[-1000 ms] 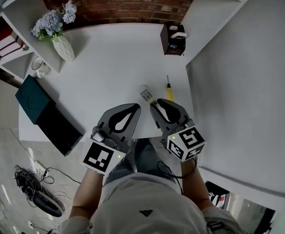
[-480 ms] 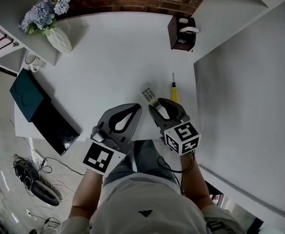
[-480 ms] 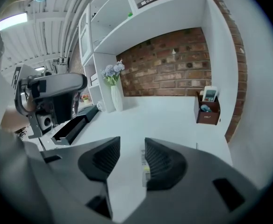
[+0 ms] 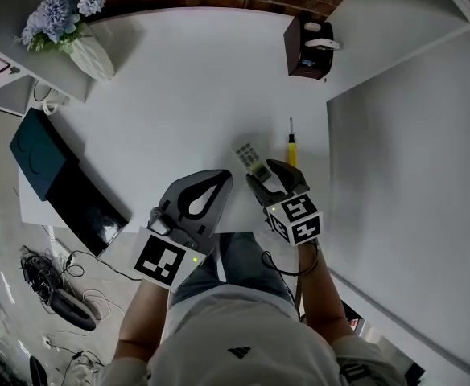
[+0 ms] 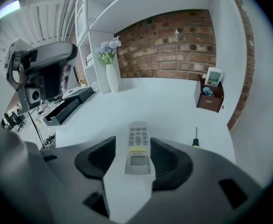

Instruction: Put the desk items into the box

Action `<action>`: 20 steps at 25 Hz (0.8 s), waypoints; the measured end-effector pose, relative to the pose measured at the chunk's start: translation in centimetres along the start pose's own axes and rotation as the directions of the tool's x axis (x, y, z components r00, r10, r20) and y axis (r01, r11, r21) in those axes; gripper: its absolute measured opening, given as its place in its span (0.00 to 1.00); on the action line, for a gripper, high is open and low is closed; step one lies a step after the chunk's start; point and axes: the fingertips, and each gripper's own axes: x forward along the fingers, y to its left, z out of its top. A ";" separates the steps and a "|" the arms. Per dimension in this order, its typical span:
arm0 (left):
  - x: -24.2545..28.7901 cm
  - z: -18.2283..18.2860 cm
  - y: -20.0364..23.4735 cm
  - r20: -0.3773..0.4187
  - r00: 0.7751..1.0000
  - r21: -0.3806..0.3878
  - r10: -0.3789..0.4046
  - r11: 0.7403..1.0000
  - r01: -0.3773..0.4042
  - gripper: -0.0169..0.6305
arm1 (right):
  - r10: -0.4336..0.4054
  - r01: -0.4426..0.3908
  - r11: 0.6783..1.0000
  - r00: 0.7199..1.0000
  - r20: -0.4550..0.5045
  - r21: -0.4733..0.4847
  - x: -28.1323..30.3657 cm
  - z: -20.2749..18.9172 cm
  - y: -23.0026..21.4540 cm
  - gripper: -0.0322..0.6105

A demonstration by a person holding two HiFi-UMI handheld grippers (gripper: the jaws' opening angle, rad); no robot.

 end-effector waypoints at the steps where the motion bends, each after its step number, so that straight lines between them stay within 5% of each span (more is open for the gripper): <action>1: 0.1 0.0 0.2 0.000 1.000 -0.003 0.002 1.000 -0.002 0.05 | 0.002 -0.002 1.000 1.000 -0.017 0.001 0.4 -0.4 -0.1 0.40; 20: 0.8 -0.3 0.4 0.000 1.000 -0.022 0.003 1.000 -0.003 0.05 | -0.035 0.036 0.999 0.990 -0.137 0.005 2.8 -3.2 -1.0 0.44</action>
